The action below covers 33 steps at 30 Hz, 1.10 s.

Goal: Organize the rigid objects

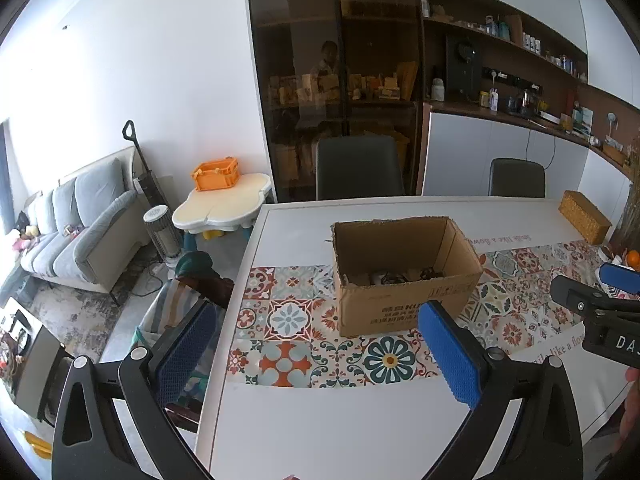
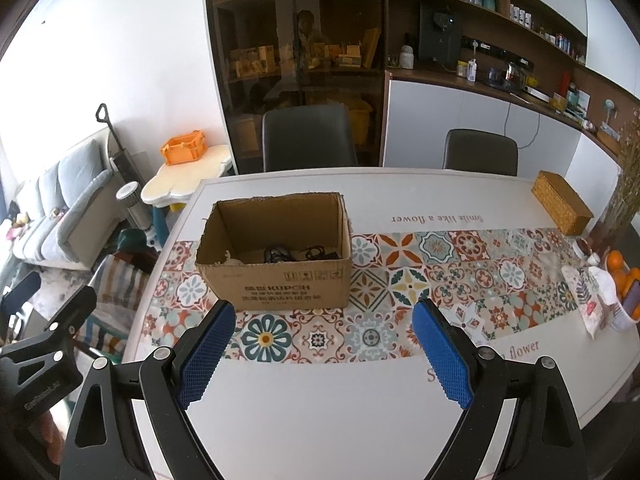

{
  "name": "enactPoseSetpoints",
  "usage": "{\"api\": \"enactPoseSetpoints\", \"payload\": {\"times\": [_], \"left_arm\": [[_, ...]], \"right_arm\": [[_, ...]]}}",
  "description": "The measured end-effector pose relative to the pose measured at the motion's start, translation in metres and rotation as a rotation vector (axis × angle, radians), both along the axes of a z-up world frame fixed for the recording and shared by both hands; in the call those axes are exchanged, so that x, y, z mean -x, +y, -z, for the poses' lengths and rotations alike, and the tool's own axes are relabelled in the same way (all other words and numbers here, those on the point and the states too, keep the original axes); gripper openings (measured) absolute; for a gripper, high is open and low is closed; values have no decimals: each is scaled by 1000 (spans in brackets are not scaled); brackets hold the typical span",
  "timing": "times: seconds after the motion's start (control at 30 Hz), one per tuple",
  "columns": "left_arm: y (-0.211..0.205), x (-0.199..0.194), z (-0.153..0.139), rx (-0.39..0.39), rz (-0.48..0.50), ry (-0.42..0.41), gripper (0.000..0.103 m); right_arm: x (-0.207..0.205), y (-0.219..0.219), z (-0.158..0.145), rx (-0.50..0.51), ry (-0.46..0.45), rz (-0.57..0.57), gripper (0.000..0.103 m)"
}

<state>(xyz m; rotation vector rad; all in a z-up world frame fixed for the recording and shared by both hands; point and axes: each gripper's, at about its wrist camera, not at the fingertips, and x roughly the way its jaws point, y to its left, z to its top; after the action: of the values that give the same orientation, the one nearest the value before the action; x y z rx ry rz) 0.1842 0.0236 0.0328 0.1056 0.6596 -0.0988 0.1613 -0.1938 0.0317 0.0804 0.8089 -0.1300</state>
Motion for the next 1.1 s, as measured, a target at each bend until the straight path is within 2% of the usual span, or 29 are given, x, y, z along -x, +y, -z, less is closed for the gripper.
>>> {"api": "enactPoseSetpoints", "payload": {"times": [1.1], "left_arm": [[0,0,0,-4,-10,5,103]], "right_arm": [[-3,-4,4,6,7,0,90]]}}
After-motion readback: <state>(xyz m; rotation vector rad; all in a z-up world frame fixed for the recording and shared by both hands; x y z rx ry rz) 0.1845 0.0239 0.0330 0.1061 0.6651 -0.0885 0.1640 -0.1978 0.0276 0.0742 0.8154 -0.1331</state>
